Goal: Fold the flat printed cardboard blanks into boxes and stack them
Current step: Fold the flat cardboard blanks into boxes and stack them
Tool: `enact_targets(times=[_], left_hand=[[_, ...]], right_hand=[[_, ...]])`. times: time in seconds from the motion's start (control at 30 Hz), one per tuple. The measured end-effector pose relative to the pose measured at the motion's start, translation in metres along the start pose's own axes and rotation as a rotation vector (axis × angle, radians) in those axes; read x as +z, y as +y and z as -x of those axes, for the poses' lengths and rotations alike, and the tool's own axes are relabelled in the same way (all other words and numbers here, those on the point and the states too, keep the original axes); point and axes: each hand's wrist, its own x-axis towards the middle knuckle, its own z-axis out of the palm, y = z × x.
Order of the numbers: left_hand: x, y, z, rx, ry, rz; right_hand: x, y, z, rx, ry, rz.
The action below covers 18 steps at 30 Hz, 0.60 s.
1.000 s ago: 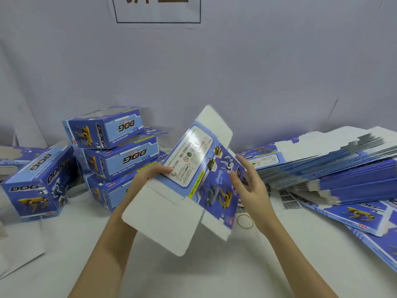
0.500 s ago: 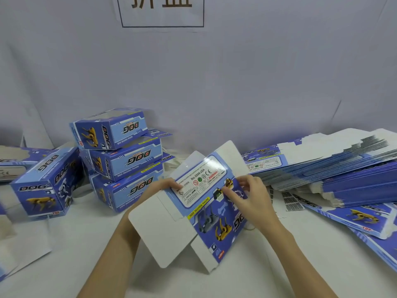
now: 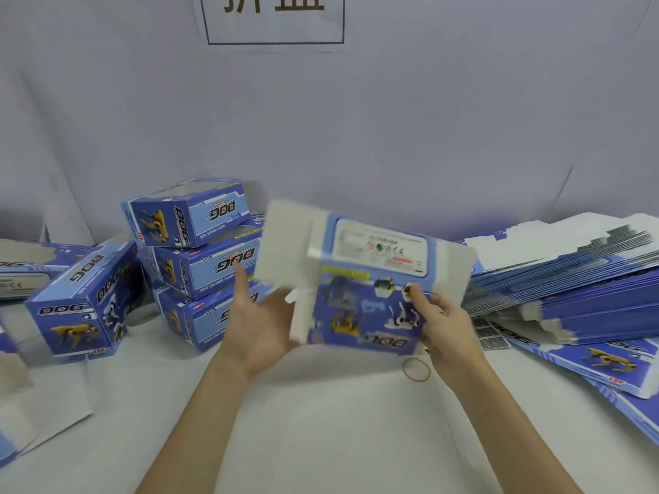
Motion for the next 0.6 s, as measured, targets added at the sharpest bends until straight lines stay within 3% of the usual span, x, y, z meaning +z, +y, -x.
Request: enact_targets(times=[0.1, 0.27, 0.37, 0.47, 0.6], left_hand=[[0.01, -0.003, -0.001, -0.033, -0.018, -0.14], [0.022, -0.015, -0.009, 0.177, 0.239, -0.712], [0.021, -0.011, -0.006, 0.147, 0.346, -0.774], [0.014, -0.006, -0.001, 0.099, 0.292, -0.771], [0.01, -0.018, -0.005, 0.224, 0.324, -0.924]], right_hand=[[0.0, -0.003, 0.001, 0.035, 0.002, -0.127], [-0.005, -0.002, 0.005, 0.001, -0.041, -0.081], [-0.008, -0.002, 0.004, 0.017, -0.101, -0.021], [-0.01, -0.004, 0.002, 0.051, -0.16, 0.021], [-0.002, -0.001, 0.006, 0.072, -0.172, 0.023]])
